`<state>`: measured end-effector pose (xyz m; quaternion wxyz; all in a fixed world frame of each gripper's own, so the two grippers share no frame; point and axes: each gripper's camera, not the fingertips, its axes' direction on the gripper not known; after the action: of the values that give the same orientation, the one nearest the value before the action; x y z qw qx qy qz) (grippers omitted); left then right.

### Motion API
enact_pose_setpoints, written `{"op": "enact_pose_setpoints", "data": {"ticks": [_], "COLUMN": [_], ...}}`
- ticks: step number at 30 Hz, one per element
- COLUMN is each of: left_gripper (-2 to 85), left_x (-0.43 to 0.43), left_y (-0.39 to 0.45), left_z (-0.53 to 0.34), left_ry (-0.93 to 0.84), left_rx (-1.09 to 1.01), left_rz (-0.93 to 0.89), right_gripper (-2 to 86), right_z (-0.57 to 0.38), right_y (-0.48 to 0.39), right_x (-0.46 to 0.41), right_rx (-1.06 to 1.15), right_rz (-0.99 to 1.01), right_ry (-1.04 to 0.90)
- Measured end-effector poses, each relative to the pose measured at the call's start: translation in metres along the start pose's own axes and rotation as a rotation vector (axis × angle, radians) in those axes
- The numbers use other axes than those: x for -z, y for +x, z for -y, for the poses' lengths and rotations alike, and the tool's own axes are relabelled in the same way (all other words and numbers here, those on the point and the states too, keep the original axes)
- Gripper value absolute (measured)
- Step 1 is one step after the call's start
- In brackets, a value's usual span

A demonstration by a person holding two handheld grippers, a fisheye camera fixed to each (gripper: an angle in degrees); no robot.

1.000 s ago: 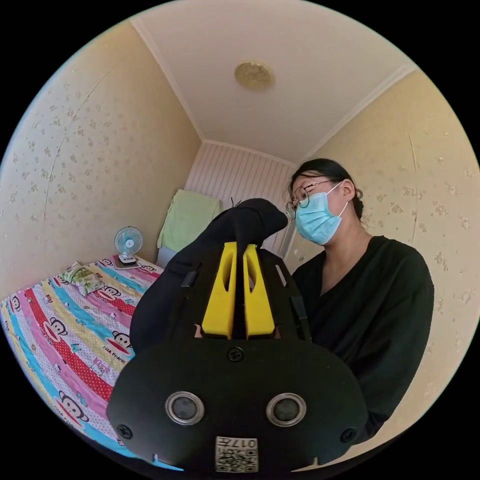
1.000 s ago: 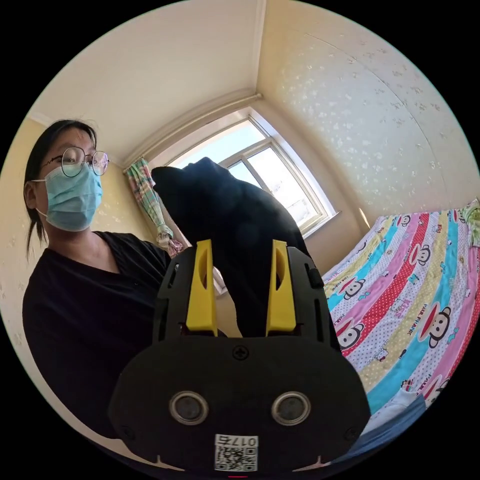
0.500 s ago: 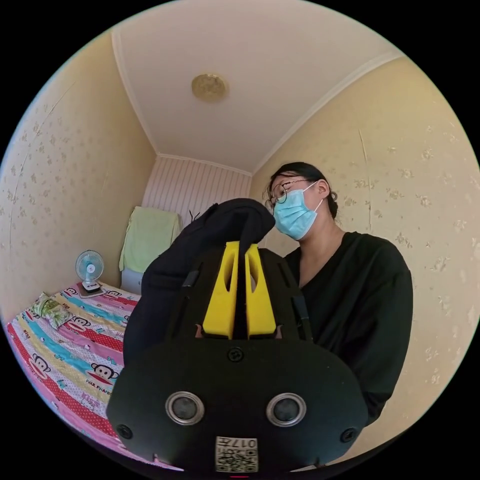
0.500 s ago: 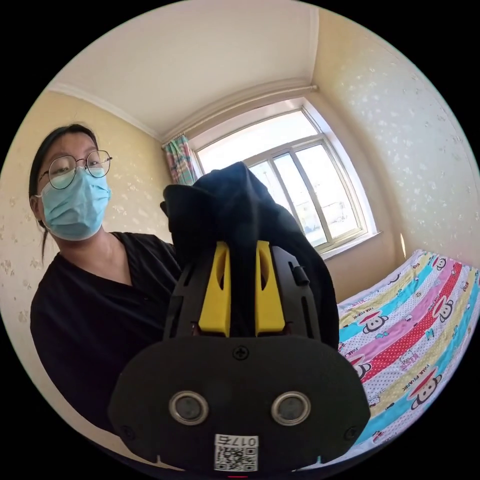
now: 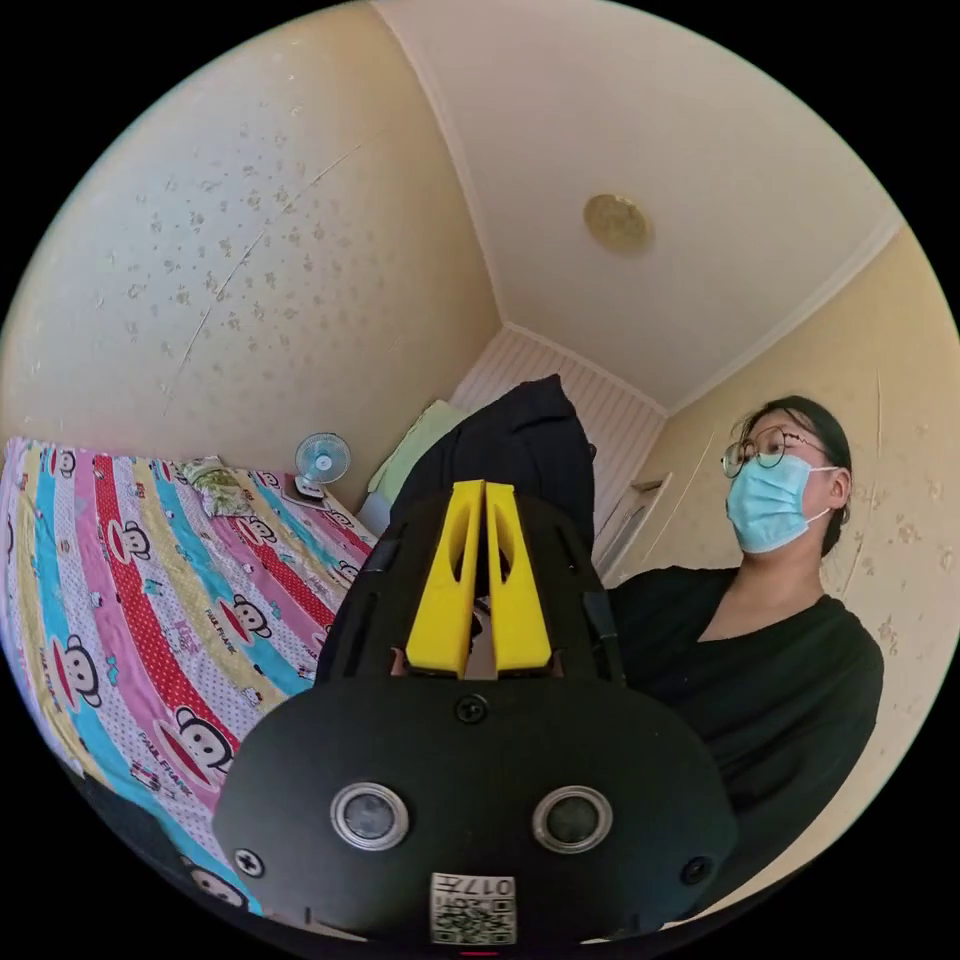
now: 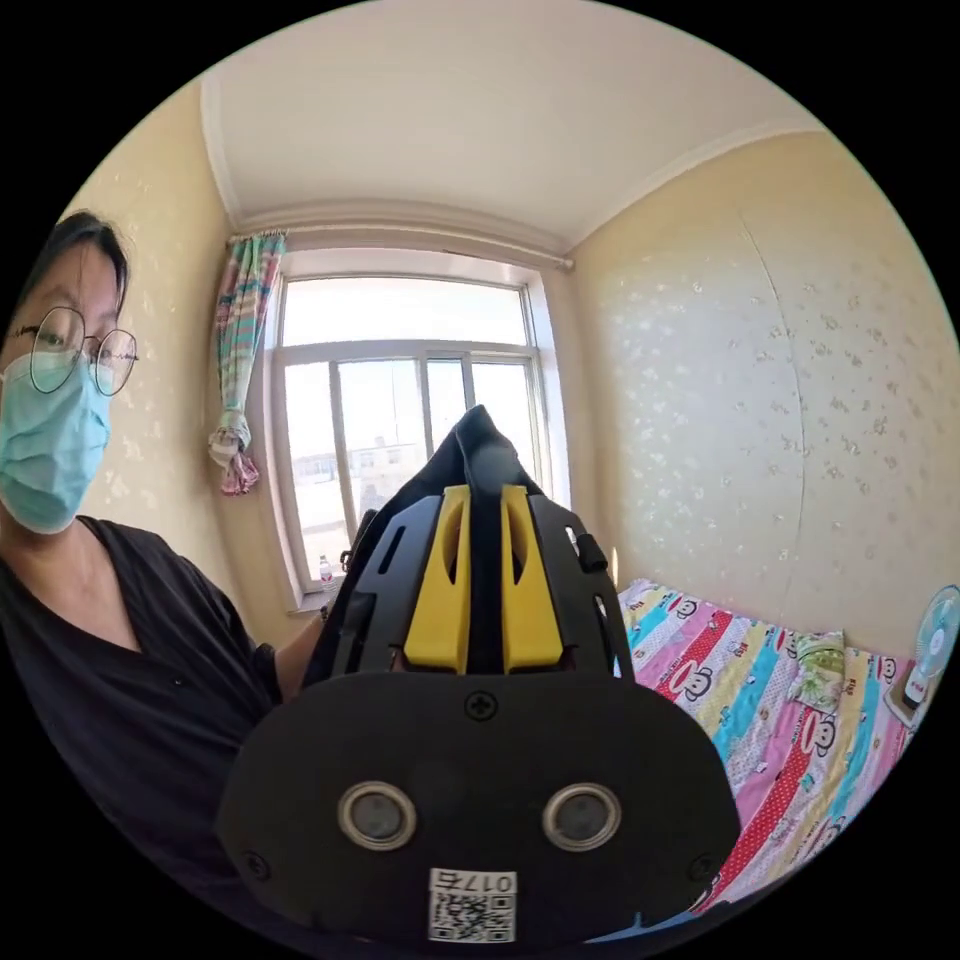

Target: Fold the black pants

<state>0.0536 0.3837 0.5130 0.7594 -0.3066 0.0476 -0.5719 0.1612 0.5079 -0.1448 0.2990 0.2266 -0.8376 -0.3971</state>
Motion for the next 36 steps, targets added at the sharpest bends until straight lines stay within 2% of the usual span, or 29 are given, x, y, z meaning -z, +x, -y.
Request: {"op": "enact_pose_setpoints", "data": {"ticks": [2,5,8,15,17,20,25,27,29,30,32,36], "left_gripper": [1.8,8.9,13.3,11.2,11.9,15.1,15.6,11.0,6.5,4.8,3.9,3.3], "left_x": [-0.006,-0.017,-0.027,-0.025,-0.026,-0.032,-0.019,-0.004,0.018,0.038,0.064,0.098], "left_y": [-0.008,-0.007,0.005,0.021,0.022,0.025,0.028,0.026,0.025,0.025,0.024,0.018], "left_z": [-0.006,-0.019,-0.028,-0.031,-0.028,-0.012,0.026,0.048,0.064,0.073,0.091,0.163], "left_ry": [-0.053,-0.119,-0.164,-0.155,-0.149,-0.147,0.032,0.161,0.302,0.409,0.508,0.531], "left_rx": [0.043,0.073,0.016,-0.079,-0.08,-0.099,-0.182,-0.207,-0.193,-0.181,-0.183,-0.188], "left_rz": [0.002,0.07,0.124,-0.018,0.036,0.222,0.587,0.729,0.733,0.686,0.608,0.64], "right_gripper": [1.5,1.4,1.3,1.4,1.4,1.6,1.7,1.8,1.8,1.8,1.8,2.1], "right_z": [0.011,0.027,0.047,0.109,0.125,0.146,0.167,0.17,0.17,0.169,0.165,0.163], "right_y": [-0.019,-0.042,-0.061,-0.091,-0.092,-0.095,-0.096,-0.093,-0.087,-0.082,-0.071,-0.024], "right_x": [-0.004,-0.01,-0.017,-0.057,-0.065,-0.075,-0.082,-0.078,-0.072,-0.066,-0.054,-0.023], "right_rx": [0.026,0.057,0.088,0.168,0.166,0.161,0.173,0.187,0.204,0.21,0.213,0.172], "right_rz": [-0.079,-0.158,-0.214,-0.502,-0.546,-0.576,-0.569,-0.561,-0.561,-0.575,-0.61,-0.562], "right_ry": [0.004,0.029,0.051,0.058,0.066,0.081,0.112,0.117,0.119,0.121,0.132,0.096]}}
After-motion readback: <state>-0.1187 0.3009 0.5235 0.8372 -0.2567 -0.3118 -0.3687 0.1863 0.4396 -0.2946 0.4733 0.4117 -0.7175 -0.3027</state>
